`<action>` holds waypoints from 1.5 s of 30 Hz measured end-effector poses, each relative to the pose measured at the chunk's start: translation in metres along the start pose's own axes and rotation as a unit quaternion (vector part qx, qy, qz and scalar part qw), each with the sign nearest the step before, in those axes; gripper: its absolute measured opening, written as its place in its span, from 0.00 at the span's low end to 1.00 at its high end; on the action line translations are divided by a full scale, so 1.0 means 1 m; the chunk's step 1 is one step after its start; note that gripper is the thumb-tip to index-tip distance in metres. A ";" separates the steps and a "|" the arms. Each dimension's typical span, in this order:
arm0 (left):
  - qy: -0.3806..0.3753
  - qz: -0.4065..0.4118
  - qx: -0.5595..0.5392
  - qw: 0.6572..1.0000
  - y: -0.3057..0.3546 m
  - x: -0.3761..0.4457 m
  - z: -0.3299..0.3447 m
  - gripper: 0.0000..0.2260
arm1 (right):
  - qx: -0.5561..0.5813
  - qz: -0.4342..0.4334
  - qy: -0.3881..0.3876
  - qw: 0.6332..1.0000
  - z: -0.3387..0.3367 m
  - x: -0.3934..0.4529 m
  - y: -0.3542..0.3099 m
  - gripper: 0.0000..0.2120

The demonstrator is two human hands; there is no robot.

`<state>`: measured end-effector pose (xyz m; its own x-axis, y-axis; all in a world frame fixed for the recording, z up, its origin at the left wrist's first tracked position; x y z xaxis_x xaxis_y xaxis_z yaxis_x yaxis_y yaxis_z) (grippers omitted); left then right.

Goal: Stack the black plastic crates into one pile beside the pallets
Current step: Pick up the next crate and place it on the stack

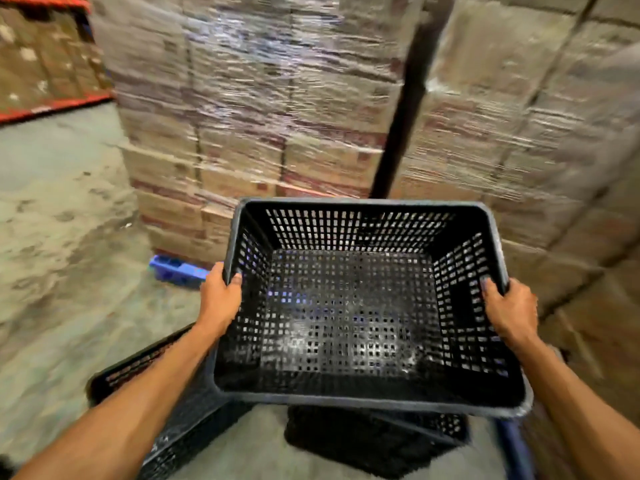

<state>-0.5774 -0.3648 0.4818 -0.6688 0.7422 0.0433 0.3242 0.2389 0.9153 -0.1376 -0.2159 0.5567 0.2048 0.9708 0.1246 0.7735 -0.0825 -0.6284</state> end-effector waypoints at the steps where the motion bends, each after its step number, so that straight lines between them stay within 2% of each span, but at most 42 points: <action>1: -0.016 0.011 0.009 1.000 0.008 -0.002 0.019 0.08 | 0.001 0.017 0.009 1.000 -0.014 -0.001 0.019 0.23; 5: -0.062 0.011 0.024 0.998 0.035 -0.014 0.075 0.08 | 0.012 0.088 0.021 0.996 -0.041 -0.003 0.079 0.23; 10: -0.108 0.000 0.044 0.993 0.041 -0.006 0.141 0.09 | 0.014 0.126 0.020 0.992 -0.042 0.014 0.127 0.19; 13: -0.134 -0.013 0.044 0.990 0.035 0.008 0.173 0.09 | 0.019 0.142 0.000 0.990 -0.023 0.034 0.147 0.16; 18: -0.136 -0.040 0.081 0.987 0.027 0.047 0.221 0.09 | -0.002 0.170 -0.051 0.984 0.020 0.084 0.165 0.18; 22: -0.174 -0.057 0.107 0.977 0.020 0.072 0.252 0.09 | -0.011 0.193 -0.089 0.977 0.051 0.116 0.179 0.20; 27: -0.200 -0.091 0.152 0.964 0.005 0.090 0.268 0.10 | -0.043 0.230 -0.153 0.960 0.068 0.135 0.190 0.23; 33: -0.208 -0.101 0.167 0.958 0.003 0.089 0.274 0.08 | -0.049 0.237 -0.166 0.956 0.079 0.141 0.195 0.22; 39: -0.221 -0.106 0.215 0.945 0.002 0.086 0.274 0.12 | -0.057 0.246 -0.207 0.945 0.078 0.143 0.212 0.20; 45: -0.211 -0.100 0.229 0.945 -0.001 0.071 0.257 0.10 | -0.051 0.259 -0.221 0.939 0.077 0.131 0.221 0.21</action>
<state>-0.4531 -0.1517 0.3811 -0.4534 0.8133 -0.3645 0.5396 0.5760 0.6141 0.0143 -0.0895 0.3753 0.3173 0.7909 -0.5233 0.6964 -0.5689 -0.4375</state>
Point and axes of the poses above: each hand's wrist, its own x-axis towards the middle knuckle, its own z-axis out of the palm, y = z × x, the point moved 3 cm from there along x, towards the middle knuckle, and after that the axes turned 6 degrees about -y, right-handed, at the moved point
